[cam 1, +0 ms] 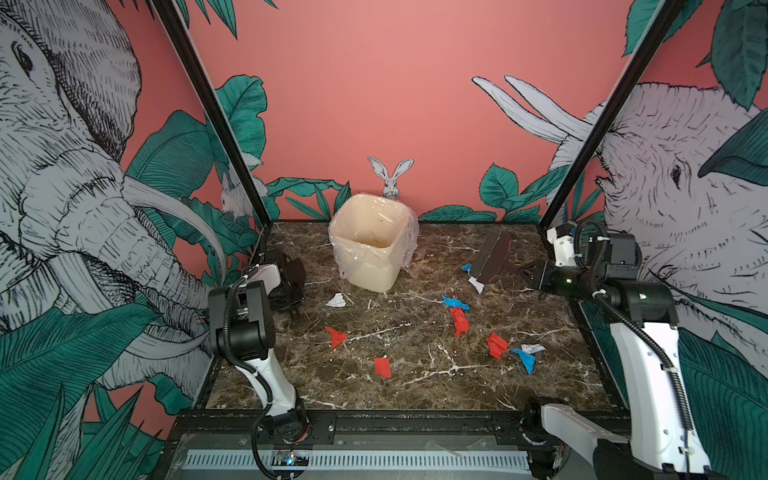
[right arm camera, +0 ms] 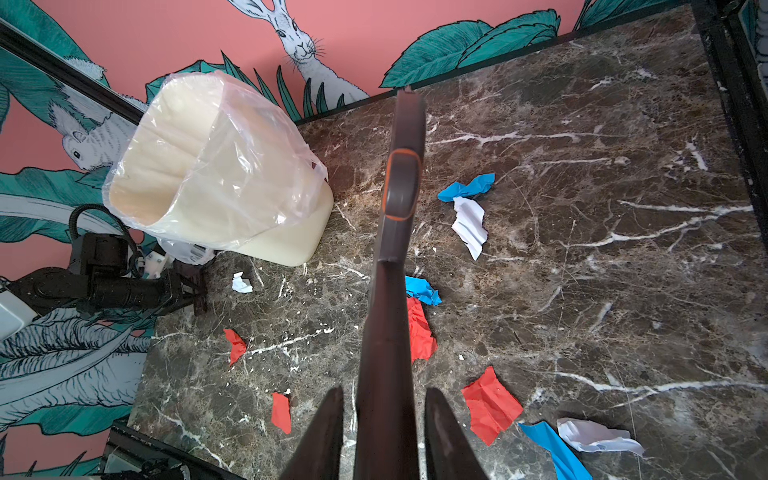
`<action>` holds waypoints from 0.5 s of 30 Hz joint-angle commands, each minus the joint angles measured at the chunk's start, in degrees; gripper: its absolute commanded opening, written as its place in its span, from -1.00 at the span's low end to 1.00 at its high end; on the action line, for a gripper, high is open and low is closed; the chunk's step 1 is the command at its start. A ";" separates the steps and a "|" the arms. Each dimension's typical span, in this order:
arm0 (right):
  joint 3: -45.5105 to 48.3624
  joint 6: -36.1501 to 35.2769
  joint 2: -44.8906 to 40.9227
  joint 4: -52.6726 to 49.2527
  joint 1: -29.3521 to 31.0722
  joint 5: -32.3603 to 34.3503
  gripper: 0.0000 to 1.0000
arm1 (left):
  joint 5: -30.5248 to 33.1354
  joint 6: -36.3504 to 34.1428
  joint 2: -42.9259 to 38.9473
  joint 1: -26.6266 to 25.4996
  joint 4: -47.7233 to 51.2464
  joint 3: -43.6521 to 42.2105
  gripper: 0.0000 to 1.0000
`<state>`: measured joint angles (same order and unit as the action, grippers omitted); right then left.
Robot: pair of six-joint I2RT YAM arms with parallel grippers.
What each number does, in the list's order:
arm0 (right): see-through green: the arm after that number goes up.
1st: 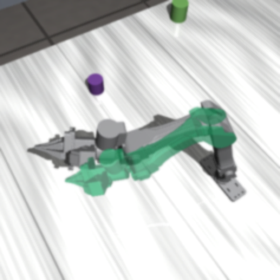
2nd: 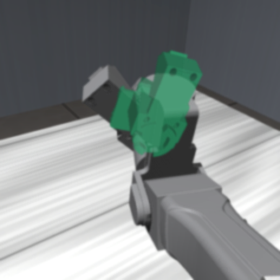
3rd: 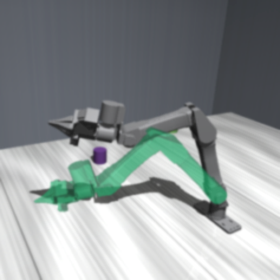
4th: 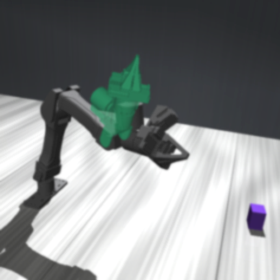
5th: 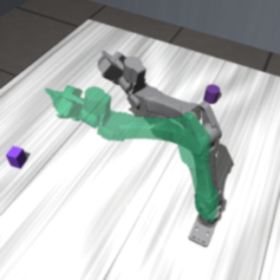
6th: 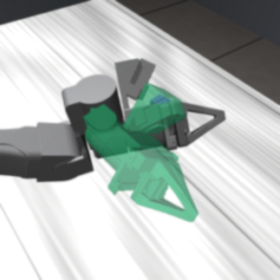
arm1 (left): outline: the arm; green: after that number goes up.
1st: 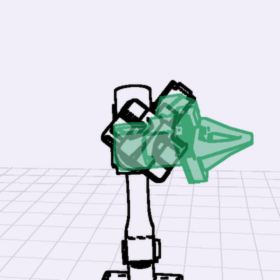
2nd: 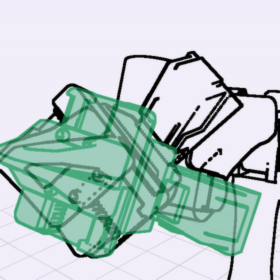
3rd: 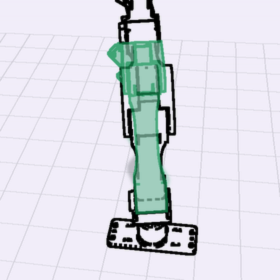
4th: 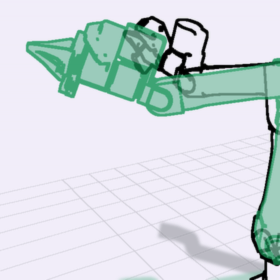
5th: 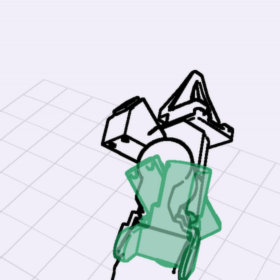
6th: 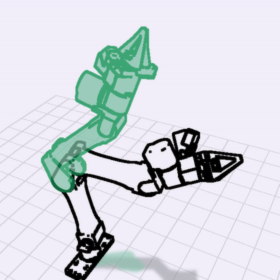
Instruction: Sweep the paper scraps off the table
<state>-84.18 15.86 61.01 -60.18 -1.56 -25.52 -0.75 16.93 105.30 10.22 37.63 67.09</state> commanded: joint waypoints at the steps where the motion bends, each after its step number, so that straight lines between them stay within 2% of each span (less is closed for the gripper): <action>1: 0.07 -0.11 -0.90 3.89 -0.22 -1.11 -1.00 | 0.25 0.72 -1.40 0.08 1.11 -1.70 -1.00; 7: 0.42 0.05 -0.78 4.28 -0.25 -1.56 -1.00 | 1.49 0.73 -4.47 0.10 2.72 -1.26 -1.00; 15: 0.80 -0.93 0.66 3.23 -0.22 -1.86 -1.00 | 3.43 -2.32 -16.42 -0.11 9.74 -1.96 -1.00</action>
<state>-83.46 16.01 61.47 -59.16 -1.56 -26.59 1.10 16.32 95.13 10.20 42.52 65.78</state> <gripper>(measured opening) 0.293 0.300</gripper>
